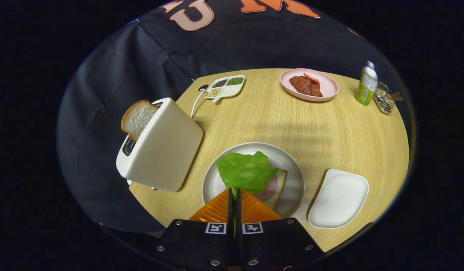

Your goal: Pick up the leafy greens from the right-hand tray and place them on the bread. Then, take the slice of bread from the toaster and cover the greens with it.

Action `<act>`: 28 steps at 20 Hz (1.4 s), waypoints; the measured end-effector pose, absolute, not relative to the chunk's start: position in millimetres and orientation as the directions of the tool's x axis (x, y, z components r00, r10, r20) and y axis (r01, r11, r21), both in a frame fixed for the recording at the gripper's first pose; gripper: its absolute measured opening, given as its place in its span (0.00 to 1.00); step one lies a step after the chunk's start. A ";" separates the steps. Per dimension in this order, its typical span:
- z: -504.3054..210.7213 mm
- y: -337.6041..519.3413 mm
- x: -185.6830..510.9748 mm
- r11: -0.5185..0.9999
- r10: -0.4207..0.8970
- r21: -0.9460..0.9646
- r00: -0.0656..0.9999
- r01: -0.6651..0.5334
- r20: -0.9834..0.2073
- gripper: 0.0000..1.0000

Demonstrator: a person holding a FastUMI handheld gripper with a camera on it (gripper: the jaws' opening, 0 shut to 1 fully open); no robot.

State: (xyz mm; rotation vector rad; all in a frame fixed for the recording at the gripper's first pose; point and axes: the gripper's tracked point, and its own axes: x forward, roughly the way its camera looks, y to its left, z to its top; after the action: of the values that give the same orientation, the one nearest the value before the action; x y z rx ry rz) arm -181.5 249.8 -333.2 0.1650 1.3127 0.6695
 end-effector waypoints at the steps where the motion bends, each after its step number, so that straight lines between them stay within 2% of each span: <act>1: -338.5 248.9 -185.5 0.800 0.531 0.470 0.075 -0.373 -0.844 0.02; 3: -353.3 240.7 -188.2 0.813 0.481 0.421 0.058 -0.401 -0.875 0.02; 7: -367.9 230.5 -177.4 0.820 0.434 0.343 0.107 -0.458 -0.895 0.04; 10: -377.4 222.5 -171.0 0.821 0.401 0.291 0.133 -0.492 -0.907 0.11; 12: -378.3 219.3 -166.7 0.825 0.387 0.269 0.151 -0.496 -0.910 0.19; 13: -376.1 222.3 -167.0 0.827 0.397 0.280 0.154 -0.487 -0.905 0.27; 18: -349.6 229.3 -157.7 0.843 0.440 0.334 0.181 -0.422 -0.880 0.48; 20: -331.8 238.5 -158.5 0.830 0.484 0.393 0.164 -0.395 -0.859 0.64; 21: -323.7 242.2 -155.2 0.830 0.496 0.409 0.166 -0.380 -0.852 0.68; 28: -272.0 277.0 -128.7 0.827 0.513 0.413 0.211 -0.382 -0.832 0.79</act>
State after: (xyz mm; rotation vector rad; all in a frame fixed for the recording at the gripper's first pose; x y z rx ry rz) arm -128.7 277.0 -272.0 0.1273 1.2077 0.6246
